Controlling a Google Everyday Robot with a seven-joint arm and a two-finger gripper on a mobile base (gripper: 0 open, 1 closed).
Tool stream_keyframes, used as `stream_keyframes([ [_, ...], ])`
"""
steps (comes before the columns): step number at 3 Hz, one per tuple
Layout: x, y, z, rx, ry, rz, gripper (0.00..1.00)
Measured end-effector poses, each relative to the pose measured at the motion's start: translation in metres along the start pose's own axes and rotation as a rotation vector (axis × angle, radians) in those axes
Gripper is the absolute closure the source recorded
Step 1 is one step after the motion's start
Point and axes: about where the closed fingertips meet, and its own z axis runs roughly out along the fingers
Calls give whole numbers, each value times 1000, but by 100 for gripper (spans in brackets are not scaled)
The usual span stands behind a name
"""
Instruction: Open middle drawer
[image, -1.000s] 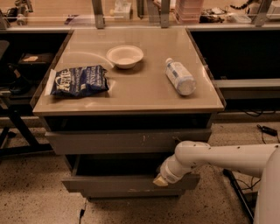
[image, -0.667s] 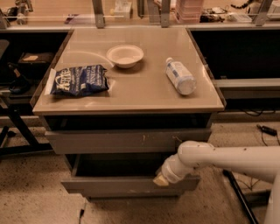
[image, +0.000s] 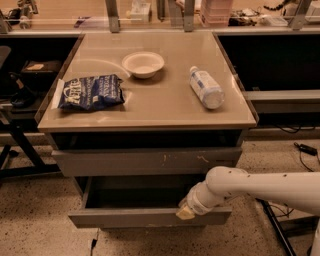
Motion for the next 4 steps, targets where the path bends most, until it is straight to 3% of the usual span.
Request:
stream_keyframes([
  [4,16,10,-4,-34,31,37,100],
])
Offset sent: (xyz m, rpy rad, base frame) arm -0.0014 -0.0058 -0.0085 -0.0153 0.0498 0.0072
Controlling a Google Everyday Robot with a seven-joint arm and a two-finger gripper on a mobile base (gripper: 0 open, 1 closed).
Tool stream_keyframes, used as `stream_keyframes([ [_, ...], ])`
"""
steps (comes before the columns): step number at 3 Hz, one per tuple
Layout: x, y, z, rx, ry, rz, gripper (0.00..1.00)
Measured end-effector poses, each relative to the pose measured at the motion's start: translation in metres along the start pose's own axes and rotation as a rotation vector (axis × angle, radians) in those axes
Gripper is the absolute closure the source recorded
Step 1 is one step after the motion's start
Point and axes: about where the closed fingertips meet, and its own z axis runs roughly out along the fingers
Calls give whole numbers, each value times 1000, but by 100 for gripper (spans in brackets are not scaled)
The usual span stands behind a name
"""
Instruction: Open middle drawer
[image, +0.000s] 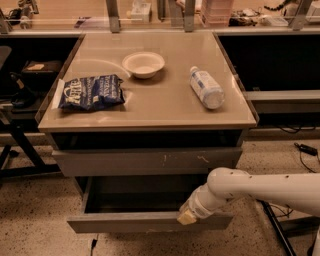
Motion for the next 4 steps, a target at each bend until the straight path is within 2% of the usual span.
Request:
stream_keyframes([
  [1,6,7,-1,-4,9,14,100],
  [2,12,22,-11,-7,17,61,100],
  [4,17,25,-12,-20,23,77,100],
])
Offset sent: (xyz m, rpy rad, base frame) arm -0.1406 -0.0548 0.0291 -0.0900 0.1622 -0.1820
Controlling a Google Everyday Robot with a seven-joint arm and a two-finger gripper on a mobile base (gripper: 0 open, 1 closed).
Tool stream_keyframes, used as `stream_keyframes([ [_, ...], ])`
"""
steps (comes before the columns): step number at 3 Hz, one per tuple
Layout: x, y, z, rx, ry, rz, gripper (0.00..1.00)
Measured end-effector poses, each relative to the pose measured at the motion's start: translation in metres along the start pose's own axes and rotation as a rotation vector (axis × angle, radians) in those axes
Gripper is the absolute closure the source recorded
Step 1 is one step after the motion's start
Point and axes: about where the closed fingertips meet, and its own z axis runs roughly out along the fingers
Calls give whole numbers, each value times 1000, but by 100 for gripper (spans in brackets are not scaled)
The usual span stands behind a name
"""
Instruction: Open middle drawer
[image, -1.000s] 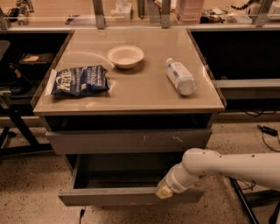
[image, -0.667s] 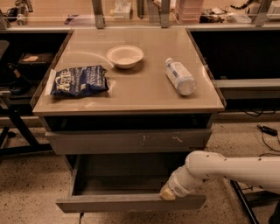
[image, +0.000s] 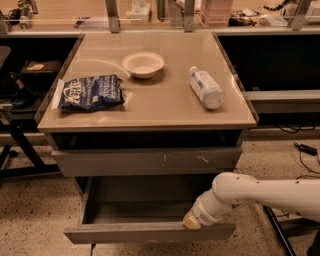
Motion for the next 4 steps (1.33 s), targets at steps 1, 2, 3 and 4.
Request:
stream_keyframes([
  [1,0,0,-1,0,0,0,100],
  [2,9,7,1,-24,10,29,100],
  [3,8,8,-3,-24,10,29,100],
  [4,27,23,0,-54,28,75,100],
])
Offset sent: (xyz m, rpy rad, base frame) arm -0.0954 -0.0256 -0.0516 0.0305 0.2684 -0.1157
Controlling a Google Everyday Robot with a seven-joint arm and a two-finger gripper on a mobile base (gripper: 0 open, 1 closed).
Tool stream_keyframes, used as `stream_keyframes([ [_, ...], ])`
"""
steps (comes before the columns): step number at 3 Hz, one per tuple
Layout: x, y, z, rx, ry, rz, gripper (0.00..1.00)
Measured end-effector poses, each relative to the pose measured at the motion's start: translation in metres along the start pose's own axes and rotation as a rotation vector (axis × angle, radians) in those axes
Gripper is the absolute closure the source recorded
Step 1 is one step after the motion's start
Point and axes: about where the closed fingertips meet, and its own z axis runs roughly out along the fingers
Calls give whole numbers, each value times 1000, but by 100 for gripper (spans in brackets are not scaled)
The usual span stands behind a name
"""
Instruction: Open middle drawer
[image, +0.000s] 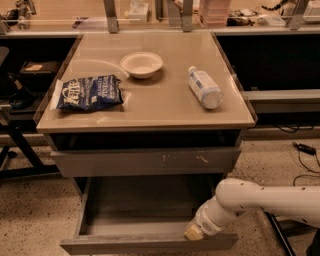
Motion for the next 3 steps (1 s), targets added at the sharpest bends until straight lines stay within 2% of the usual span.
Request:
stream_keyframes([
  [1,-2,1,-4,0,0,0,100],
  [2,25,18,-4,-20,16,56,100],
  [3,22,18,-7,-20,16,56,100],
])
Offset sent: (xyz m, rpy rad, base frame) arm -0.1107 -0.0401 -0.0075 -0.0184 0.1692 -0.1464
